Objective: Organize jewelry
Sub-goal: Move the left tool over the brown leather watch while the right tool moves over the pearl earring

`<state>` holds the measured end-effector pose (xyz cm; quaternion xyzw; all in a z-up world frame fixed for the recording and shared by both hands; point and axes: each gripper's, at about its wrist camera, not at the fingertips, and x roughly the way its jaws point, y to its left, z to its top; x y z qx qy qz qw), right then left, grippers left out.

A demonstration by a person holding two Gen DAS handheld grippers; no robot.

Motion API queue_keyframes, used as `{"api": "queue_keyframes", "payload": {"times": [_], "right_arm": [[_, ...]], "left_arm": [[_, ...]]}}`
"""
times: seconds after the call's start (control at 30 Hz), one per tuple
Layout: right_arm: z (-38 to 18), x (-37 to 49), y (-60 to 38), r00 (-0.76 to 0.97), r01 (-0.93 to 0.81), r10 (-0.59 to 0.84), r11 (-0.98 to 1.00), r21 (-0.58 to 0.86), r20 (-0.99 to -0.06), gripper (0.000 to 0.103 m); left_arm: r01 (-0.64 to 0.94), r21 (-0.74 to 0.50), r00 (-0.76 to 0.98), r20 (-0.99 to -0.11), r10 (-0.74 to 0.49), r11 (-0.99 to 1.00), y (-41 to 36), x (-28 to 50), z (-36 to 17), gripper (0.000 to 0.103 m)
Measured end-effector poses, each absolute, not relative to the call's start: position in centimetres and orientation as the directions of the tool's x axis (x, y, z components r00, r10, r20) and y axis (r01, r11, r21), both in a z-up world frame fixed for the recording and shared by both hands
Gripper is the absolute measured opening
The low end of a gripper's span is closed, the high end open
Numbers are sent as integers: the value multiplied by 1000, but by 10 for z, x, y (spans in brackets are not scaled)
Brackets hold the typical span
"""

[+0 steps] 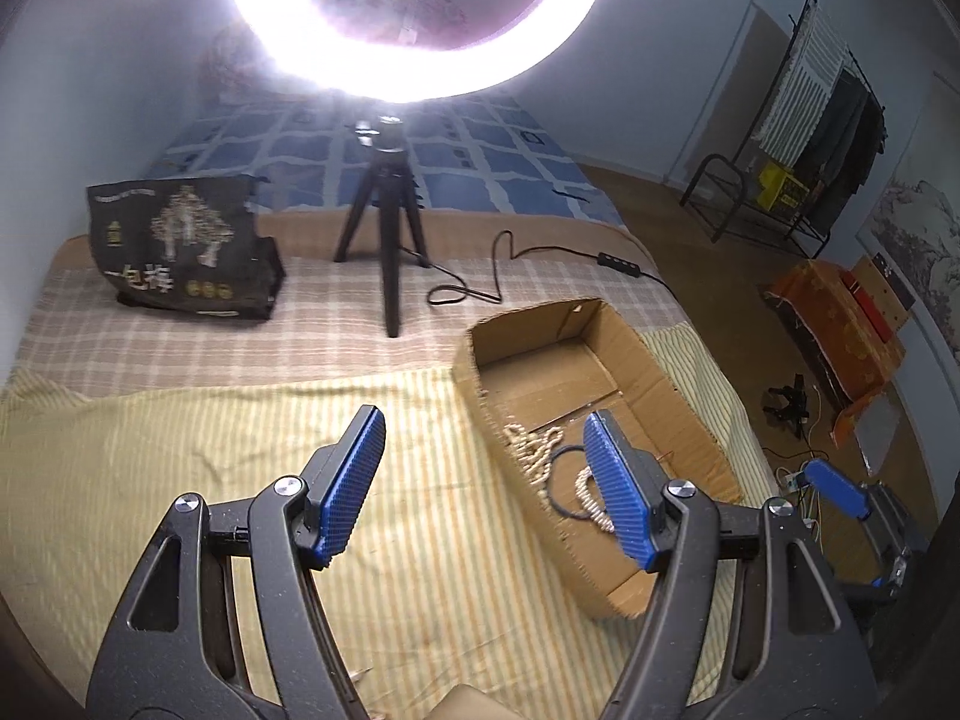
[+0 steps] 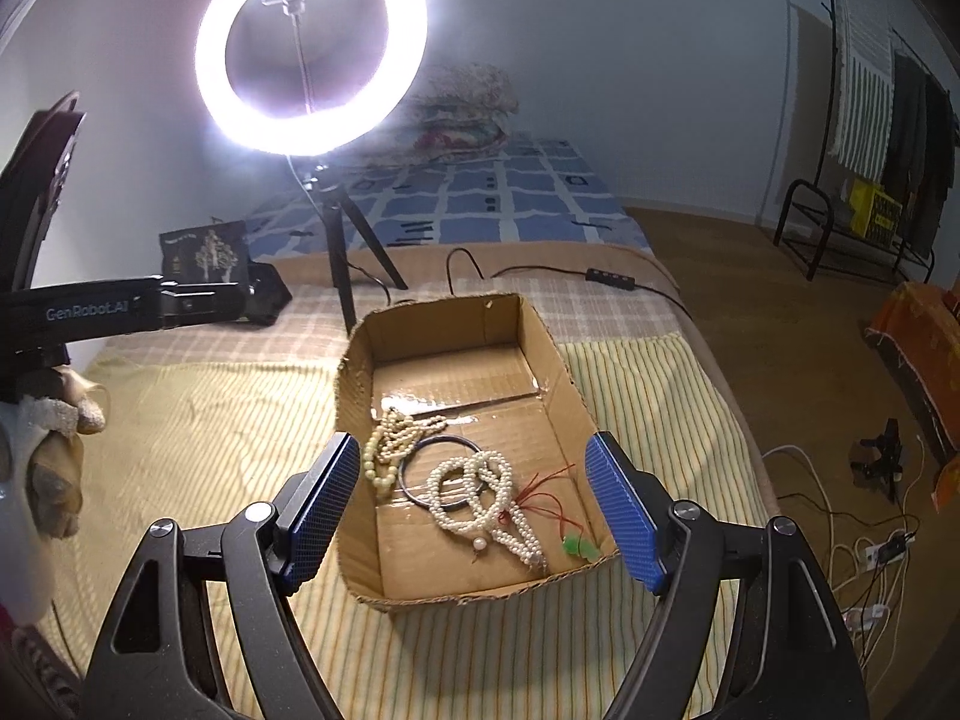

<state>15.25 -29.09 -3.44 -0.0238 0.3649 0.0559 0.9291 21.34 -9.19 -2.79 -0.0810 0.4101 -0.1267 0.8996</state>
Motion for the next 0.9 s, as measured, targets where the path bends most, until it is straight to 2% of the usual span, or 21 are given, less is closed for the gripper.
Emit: {"api": "queue_keyframes", "payload": {"times": [0.33,0.63,0.77,0.8,0.87,0.9], "right_arm": [[-27,126,-267,739,-209,157,978,-2,-655,77],[-42,111,-230,718,-313,211,949,-36,-663,77],[-52,112,-221,681,-346,252,938,0,-688,77],[-54,113,-218,671,-356,263,935,11,-693,77],[-58,115,-213,647,-373,284,927,32,-707,77],[-60,116,-211,634,-382,296,923,44,-714,77]], "left_arm": [[155,-180,686,-688,-237,971,-30,165,-18,71],[169,-175,638,-731,-243,970,1,127,-44,70],[169,-187,613,-749,-251,968,11,109,-60,70],[167,-193,603,-756,-255,967,14,105,-65,70],[163,-202,585,-768,-259,966,18,99,-74,61],[159,-209,573,-776,-263,965,19,97,-79,60]]}}
